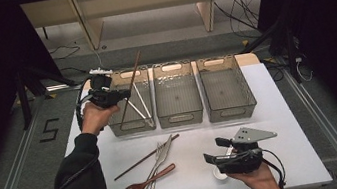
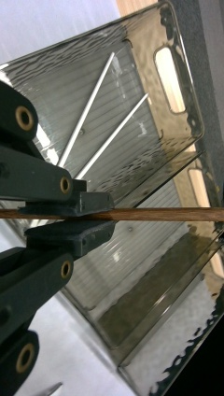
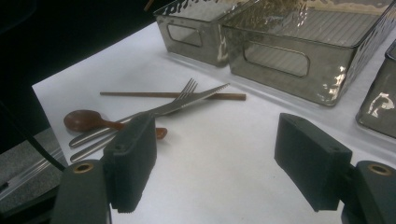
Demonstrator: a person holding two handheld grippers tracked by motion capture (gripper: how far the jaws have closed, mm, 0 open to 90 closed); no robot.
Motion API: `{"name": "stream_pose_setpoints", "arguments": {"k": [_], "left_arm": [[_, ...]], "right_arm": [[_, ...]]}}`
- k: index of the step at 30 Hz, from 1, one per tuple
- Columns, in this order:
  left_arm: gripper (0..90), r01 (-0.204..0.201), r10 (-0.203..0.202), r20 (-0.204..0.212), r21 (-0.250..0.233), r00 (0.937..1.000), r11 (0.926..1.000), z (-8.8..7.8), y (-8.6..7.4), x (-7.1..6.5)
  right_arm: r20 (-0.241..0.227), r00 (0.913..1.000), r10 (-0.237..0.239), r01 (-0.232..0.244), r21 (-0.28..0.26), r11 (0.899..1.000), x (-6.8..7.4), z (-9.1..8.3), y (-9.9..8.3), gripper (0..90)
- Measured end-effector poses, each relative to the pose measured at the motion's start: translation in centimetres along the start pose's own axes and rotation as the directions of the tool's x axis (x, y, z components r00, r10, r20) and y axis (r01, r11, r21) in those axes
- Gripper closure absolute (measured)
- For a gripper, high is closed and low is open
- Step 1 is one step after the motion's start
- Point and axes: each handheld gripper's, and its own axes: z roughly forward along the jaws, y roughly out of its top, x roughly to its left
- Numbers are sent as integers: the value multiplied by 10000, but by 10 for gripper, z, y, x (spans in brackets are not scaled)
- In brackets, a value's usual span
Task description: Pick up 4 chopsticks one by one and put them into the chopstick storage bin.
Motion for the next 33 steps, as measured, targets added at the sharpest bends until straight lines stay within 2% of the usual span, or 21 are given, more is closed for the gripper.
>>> {"name": "stream_pose_setpoints", "arguments": {"k": [2,7,11,16,22,26,28,33], "left_arm": [[841,134,-136,-87,-154,9999,9998,1,3,1],[841,261,-264,-434,-86,9987,9996,7,9,9],[841,68,-56,-875,134,9961,9999,12,11,17],[841,-286,335,-1229,416,9918,9987,16,12,21],[841,-448,512,-1325,512,9899,9977,19,8,27],[841,-584,665,-1505,579,9864,9966,23,6,28],[841,-502,586,-1495,592,9870,9970,24,5,30],[841,-617,706,-1544,617,9855,9962,28,1,31]], "right_arm": [[-5,10000,-48,48,3,10000,0,0,0,303],[-12,10000,-16,16,24,10000,0,0,0,303],[-24,10000,-8,8,-12,10000,0,0,0,303],[-31,10000,1,-1,-7,10000,-1,0,0,304],[-43,10000,1,-1,-14,10000,0,0,0,304],[-47,10000,30,-30,-29,10000,0,-1,0,304],[-46,10000,24,-24,-23,10000,0,-1,0,304],[-59,10000,21,-21,-1,10000,0,0,0,304]]}}
